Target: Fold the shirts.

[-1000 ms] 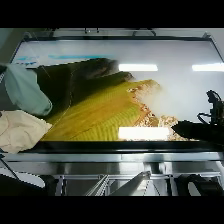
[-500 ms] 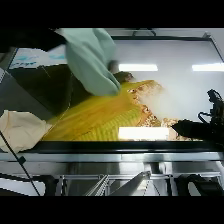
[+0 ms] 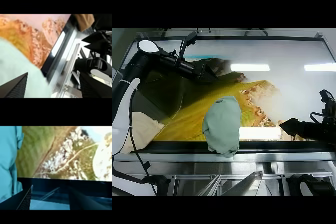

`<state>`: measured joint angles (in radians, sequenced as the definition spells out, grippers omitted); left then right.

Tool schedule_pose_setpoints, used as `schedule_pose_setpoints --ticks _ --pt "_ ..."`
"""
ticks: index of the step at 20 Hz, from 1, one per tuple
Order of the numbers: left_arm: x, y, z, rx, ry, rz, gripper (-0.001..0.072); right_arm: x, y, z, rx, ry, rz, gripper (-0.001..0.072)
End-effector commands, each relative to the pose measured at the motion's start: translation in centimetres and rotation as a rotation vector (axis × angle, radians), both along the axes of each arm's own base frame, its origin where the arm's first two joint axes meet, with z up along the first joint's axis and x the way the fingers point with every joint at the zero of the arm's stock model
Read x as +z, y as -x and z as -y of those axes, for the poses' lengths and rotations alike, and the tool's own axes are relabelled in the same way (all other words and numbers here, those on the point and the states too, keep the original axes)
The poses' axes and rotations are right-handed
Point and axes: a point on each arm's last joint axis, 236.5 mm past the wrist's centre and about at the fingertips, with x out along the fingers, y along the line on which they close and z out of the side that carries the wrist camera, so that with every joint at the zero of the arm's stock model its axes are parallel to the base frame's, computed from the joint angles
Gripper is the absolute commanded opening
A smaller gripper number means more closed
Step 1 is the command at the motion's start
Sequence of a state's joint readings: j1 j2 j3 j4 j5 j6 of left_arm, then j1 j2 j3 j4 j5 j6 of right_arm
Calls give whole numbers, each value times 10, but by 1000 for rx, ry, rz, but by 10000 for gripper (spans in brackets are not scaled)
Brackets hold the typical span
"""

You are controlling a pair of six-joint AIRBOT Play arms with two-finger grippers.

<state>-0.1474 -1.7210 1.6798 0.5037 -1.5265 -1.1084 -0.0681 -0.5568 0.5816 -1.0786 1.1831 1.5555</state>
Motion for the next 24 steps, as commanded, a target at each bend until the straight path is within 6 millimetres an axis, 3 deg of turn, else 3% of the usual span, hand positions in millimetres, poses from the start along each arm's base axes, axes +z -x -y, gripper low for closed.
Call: schedule_pose_setpoints --ticks 1,3,6,7,8,12,16,17,18,19,20,21,22,23,24 --pt "-42 8 -48 21 -163 -134 719 -1 4 -30 57 -125 -32 502" --pt "-74 28 -85 33 -280 -236 719 -21 9 -57 125 -207 -84 502" --pt "-111 49 -102 109 -272 -360 718 -65 15 -97 224 -243 -143 498" --pt "-125 57 -102 118 -275 -386 718 -79 17 -110 258 -237 -165 447" --pt "-139 66 -99 121 -276 -406 718 -93 20 -126 290 -233 -184 344" --pt "-158 79 -58 114 -162 -379 701 -135 40 -180 379 -296 -279 345" --pt "-170 88 -46 110 -168 -370 700 -132 38 -211 406 -428 -291 343" --pt "-170 87 -45 114 -168 -368 699 -130 36 -212 408 -430 -284 303" --pt "-171 84 -46 123 -171 -361 672 -128 35 -213 411 -432 -277 145" --pt "-173 81 -46 134 -175 -353 491 -125 34 -213 416 -435 -269 88" --pt "-174 79 -46 137 -176 -342 325 -121 34 -215 431 -442 -259 86" --pt "-174 79 -46 138 -177 -340 188 -117 35 -216 443 -450 -254 78" --pt "-174 79 -46 136 -176 -339 77 -113 36 -217 453 -459 -250 20" --pt "-174 80 -46 129 -174 -332 26 -110 36 -218 457 -462 -241 20" --pt "-172 81 -46 121 -171 -334 26 -107 35 -218 457 -464 -232 20"
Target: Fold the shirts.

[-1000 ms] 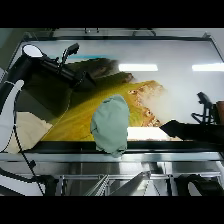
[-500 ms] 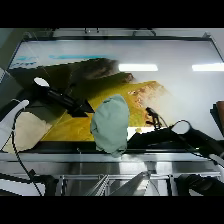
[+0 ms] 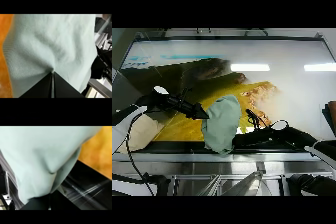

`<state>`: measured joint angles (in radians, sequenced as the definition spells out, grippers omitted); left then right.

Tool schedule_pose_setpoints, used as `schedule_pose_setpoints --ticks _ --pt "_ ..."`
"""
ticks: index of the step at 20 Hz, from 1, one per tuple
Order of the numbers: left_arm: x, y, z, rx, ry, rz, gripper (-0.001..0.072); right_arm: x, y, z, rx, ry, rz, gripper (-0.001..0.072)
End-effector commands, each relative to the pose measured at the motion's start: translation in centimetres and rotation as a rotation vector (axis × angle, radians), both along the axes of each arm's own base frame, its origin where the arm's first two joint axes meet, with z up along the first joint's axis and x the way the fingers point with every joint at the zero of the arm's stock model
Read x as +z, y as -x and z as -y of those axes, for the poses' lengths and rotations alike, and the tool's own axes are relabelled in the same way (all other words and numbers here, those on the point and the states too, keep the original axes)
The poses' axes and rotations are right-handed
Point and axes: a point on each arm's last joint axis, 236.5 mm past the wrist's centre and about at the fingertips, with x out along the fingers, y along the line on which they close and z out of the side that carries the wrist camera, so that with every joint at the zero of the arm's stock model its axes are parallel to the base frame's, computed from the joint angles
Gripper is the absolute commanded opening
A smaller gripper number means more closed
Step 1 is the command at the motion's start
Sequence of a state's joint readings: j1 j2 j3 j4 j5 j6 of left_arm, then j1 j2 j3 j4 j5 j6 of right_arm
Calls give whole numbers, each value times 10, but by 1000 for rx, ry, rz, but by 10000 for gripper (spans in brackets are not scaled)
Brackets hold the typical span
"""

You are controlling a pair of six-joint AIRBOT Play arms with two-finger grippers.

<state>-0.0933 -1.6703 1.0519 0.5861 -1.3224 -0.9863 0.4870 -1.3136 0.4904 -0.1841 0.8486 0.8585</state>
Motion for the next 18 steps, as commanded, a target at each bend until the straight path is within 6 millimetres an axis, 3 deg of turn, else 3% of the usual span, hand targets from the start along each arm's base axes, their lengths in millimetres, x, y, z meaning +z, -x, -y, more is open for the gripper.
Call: schedule_pose_setpoints --ticks 1,2,3,4,6,9,13,18 --pt "5 2 0 -24 15 7 30 11 -1 -4 10 -33 23 20" --pt "14 3 -3 -42 39 -1 57 11 -1 -4 10 -32 23 20" --pt "25 2 -8 -55 62 -6 184 11 -1 -4 10 -32 23 20" --pt "34 -2 -17 -50 76 -11 249 11 -1 -4 9 -32 23 20" --pt "28 -10 -39 7 29 -47 290 11 -1 -4 9 -33 22 19" --pt "-5 9 -62 45 -64 -133 290 11 -1 -5 9 -33 22 19" --pt "-34 37 -50 45 -95 -180 290 12 -1 -5 6 -35 21 19" --pt "-47 36 -27 18 -144 -115 295 12 -2 -5 2 -39 19 19"
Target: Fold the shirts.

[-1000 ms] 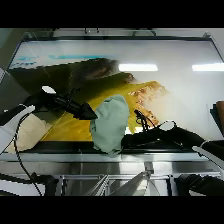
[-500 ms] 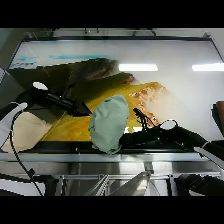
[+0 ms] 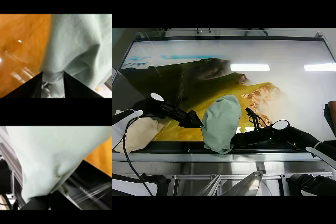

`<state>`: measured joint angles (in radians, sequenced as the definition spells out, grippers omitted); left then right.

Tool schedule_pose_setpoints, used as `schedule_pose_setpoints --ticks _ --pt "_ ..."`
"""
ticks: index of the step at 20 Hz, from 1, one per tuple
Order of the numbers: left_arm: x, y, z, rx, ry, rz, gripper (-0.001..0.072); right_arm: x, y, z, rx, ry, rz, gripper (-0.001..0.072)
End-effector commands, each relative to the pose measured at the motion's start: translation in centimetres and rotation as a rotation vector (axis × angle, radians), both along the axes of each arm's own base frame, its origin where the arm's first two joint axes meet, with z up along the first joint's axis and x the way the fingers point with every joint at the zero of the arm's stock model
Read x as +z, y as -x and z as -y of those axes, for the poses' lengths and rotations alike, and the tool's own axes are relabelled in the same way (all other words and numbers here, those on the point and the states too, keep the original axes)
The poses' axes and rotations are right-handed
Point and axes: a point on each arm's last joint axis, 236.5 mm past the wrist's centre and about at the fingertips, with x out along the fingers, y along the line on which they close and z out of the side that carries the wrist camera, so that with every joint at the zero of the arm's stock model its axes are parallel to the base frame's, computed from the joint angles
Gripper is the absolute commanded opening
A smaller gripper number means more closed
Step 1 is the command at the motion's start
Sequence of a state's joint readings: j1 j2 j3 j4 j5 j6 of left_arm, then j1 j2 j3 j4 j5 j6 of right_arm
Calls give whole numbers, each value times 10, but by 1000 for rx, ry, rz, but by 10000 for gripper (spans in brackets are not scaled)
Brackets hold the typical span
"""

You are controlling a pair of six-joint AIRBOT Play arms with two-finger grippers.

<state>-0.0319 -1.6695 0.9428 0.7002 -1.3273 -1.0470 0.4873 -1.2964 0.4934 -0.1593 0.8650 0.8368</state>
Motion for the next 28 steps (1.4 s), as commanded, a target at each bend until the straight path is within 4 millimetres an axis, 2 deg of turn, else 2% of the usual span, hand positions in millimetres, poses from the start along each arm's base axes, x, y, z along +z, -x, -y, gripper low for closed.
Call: schedule_pose_setpoints --ticks 1,2,4,5,7,8,10,12,14,16,17,18,19,21,25,26,28 --pt "-13 1 17 -28 -45 52 247 2 -1 -1 -3 -7 -2 19" --pt "-11 2 23 -64 -35 76 9 4 2 -2 5 -14 -6 19" --pt "14 -3 35 -123 21 117 18 17 11 -5 42 -55 -14 18" --pt "35 -13 39 -127 49 161 17 30 13 -5 50 -86 -16 18" --pt "85 -35 42 -116 104 271 17 60 6 4 37 -148 17 18" --pt "119 -44 44 -95 149 330 17 78 -1 11 20 -184 47 18" --pt "193 -56 44 -62 242 463 17 130 -21 32 -39 -268 116 19" --pt "259 -67 30 -19 243 635 17 186 -44 58 -124 -322 237 19" --pt "312 -72 10 47 225 764 17 259 -66 88 -249 -399 411 19" --pt "352 -66 -5 92 209 862 18 335 -72 115 -351 -514 585 19" --pt "369 -59 -10 105 201 911 18 367 -70 127 -387 -562 668 19" --pt "383 -52 -13 111 195 955 18 393 -66 138 -420 -596 747 19" --pt "396 -43 -13 109 192 993 18 411 -63 145 -447 -610 801 19" --pt "410 -25 -11 103 191 1042 18 425 -62 155 -497 -594 867 20" --pt "417 11 -1 79 240 1035 19 428 -45 144 -432 -587 921 20" --pt "411 14 -1 78 239 1019 19 424 -44 140 -414 -566 932 20" --pt "384 12 -2 88 236 941 20 396 -58 134 -400 -449 913 20"
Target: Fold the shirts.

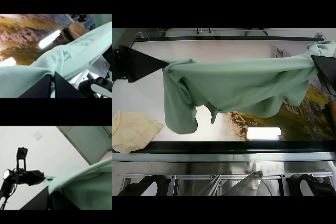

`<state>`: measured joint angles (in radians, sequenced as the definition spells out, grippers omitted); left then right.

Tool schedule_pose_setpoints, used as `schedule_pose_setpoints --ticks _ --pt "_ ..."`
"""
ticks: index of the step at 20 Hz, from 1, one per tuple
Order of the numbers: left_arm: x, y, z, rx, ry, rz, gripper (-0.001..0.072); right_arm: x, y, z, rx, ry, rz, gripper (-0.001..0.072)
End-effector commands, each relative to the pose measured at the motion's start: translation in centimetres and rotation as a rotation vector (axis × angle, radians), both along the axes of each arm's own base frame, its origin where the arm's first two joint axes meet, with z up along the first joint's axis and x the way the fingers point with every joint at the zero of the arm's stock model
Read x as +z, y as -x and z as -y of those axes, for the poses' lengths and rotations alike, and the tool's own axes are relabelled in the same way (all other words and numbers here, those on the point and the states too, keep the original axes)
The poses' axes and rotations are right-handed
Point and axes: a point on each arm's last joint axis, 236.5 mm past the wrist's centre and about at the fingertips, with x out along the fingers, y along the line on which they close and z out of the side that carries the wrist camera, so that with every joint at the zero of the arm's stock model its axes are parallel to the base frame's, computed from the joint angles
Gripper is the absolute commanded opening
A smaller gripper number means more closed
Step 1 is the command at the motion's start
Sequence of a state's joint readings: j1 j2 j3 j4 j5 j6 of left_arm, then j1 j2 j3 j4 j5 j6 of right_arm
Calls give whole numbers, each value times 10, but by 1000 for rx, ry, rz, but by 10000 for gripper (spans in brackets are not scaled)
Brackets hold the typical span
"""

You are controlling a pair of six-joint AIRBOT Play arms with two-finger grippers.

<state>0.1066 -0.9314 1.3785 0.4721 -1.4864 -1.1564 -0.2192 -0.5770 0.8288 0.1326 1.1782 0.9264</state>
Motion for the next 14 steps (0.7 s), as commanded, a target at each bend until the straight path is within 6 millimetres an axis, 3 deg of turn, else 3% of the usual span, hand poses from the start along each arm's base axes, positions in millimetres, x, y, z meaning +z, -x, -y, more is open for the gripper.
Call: schedule_pose_setpoints --ticks 1,4,7,9,10,12,14 --pt "-38 5 0 -8 9 -119 22 -36 -16 -8 -38 148 -38 20" --pt "-106 -19 -3 -8 24 -320 25 -100 -57 -16 -79 281 -162 20" --pt "-185 -49 -8 -7 32 -481 58 -190 -101 -23 -95 372 -358 26" --pt "-226 -70 -15 6 38 -558 561 -257 -130 -18 -122 408 -515 265" --pt "-237 -83 -25 19 50 -592 720 -284 -142 -9 -137 417 -580 291" --pt "-237 -101 -49 -1 78 -632 710 -305 -154 10 -121 413 -637 301" --pt "-225 -95 -73 -45 117 -720 709 -304 -150 37 -101 393 -668 308"
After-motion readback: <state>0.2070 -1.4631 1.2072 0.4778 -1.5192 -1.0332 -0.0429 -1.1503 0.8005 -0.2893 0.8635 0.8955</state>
